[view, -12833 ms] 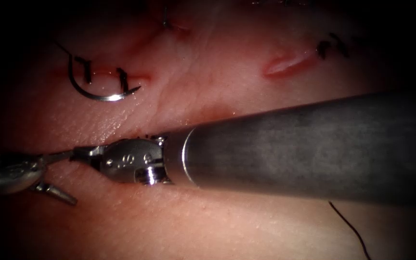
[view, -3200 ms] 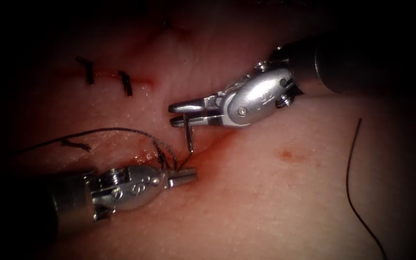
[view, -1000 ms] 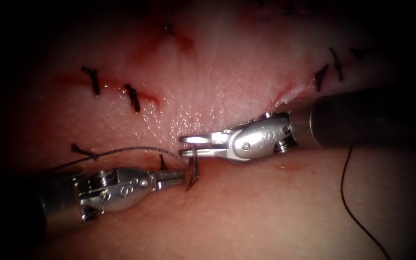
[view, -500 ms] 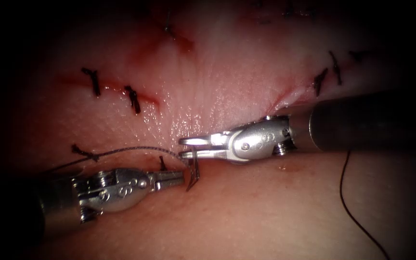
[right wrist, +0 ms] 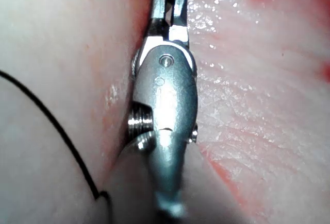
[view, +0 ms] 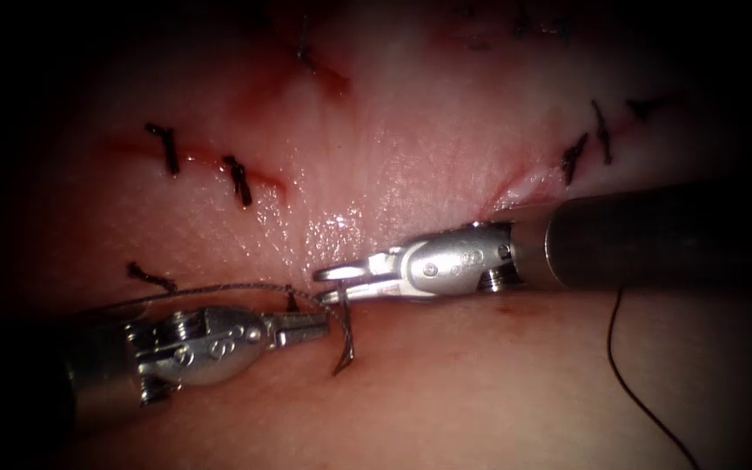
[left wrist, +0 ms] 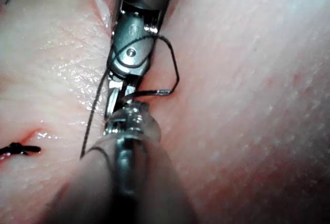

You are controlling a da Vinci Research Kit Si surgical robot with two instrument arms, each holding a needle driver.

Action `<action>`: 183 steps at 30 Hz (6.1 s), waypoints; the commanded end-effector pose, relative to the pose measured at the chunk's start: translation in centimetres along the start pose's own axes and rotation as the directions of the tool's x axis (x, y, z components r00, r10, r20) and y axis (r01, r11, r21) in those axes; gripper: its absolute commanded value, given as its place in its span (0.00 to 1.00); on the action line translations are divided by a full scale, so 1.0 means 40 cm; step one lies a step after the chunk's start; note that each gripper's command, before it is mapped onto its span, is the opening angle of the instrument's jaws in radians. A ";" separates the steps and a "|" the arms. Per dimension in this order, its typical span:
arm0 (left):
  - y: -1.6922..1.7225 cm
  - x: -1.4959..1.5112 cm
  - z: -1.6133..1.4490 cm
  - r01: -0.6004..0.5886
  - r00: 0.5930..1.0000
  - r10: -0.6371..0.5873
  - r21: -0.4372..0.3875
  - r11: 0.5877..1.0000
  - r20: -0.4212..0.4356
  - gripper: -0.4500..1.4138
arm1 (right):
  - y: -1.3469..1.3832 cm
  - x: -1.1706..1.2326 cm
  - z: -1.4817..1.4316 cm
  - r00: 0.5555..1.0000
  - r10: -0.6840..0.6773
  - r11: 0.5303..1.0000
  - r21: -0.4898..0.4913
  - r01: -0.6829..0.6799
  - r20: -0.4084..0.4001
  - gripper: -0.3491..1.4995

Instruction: Wound Closure

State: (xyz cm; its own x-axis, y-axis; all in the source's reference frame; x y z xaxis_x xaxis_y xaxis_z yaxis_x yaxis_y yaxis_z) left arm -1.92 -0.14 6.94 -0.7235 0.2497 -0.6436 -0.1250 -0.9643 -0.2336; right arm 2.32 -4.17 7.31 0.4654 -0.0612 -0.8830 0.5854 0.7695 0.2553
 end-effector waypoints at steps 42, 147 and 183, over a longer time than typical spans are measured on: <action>-0.0009 0.0000 0.0013 -0.001 1.000 0.001 0.001 1.000 0.008 0.28 | -0.0193 -0.0183 0.0172 0.946 0.255 0.923 0.243 -0.299 0.198 0.00; 0.0077 -0.0026 0.0098 -0.031 0.999 0.031 -0.059 0.998 0.007 0.26 | 0.0368 0.0359 -0.0291 0.984 -0.006 0.854 -0.513 -0.087 -0.177 0.00; 0.0131 -0.0073 0.0151 -0.029 0.999 0.032 -0.078 0.997 0.040 0.27 | 0.0543 0.0395 -0.0391 0.682 0.543 0.524 -0.437 -0.731 -0.490 0.00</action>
State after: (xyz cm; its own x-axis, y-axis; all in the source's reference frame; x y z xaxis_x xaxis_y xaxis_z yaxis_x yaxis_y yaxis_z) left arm -2.13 -0.78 7.39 -0.7541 0.2151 -0.6205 -0.0505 -0.9611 -0.2717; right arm 3.19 -1.64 5.82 0.3110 0.6905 -0.6531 -0.3267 0.7230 0.6087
